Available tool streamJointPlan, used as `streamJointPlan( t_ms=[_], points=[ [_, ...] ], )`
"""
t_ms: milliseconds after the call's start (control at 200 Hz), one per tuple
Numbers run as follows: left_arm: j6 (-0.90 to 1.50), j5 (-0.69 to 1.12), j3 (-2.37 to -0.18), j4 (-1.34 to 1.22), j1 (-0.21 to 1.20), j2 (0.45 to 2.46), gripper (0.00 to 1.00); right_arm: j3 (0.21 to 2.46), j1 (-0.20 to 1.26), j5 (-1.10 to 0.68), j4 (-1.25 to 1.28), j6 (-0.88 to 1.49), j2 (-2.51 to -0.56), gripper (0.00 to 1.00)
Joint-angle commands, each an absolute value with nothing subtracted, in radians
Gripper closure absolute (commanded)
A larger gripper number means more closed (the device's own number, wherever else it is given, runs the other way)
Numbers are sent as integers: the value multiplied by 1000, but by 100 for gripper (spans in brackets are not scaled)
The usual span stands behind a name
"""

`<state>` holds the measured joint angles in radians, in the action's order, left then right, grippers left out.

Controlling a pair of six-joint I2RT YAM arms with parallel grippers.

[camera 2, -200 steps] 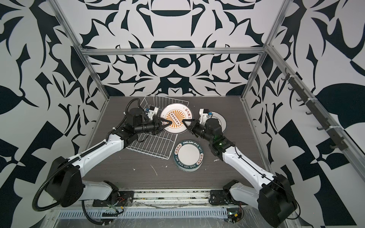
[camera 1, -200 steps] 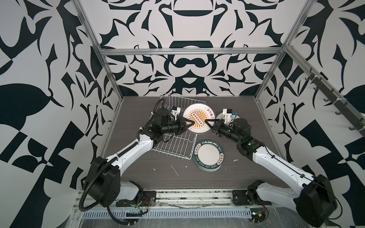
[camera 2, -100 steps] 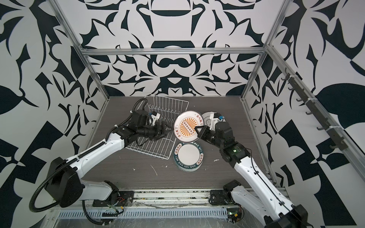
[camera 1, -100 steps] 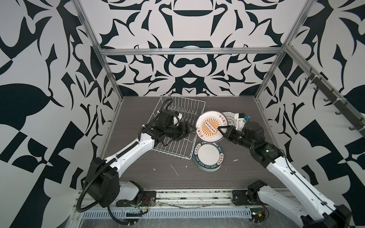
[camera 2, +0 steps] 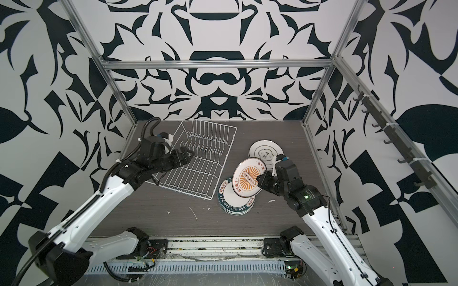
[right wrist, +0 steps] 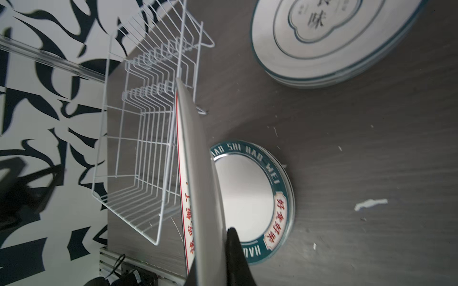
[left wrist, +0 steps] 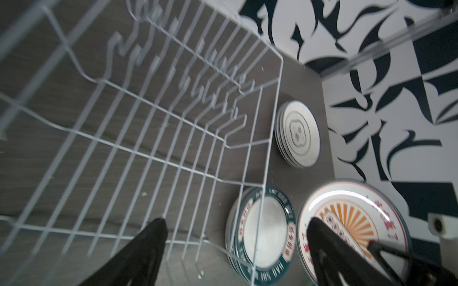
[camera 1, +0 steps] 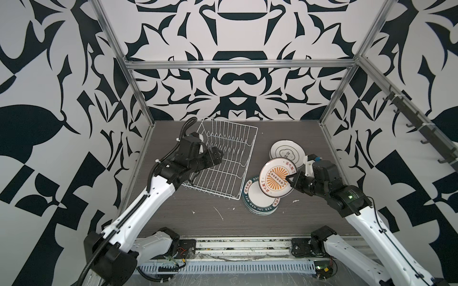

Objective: Unload the plates from the dish rack
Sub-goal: Place a plate on the plates.

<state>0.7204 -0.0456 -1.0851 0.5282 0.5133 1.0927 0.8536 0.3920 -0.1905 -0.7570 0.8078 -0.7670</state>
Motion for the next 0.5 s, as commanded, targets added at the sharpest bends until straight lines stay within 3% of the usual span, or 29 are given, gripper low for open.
streamJointPlan(
  t_ms=[0, 495],
  points=[
    [683, -337, -1028, 580, 512, 1020, 2, 861, 388, -196, -822, 785, -778, 100],
    [623, -695, -894, 492, 511, 862, 1, 787, 397, -251, -763, 761, -945, 100]
  ],
)
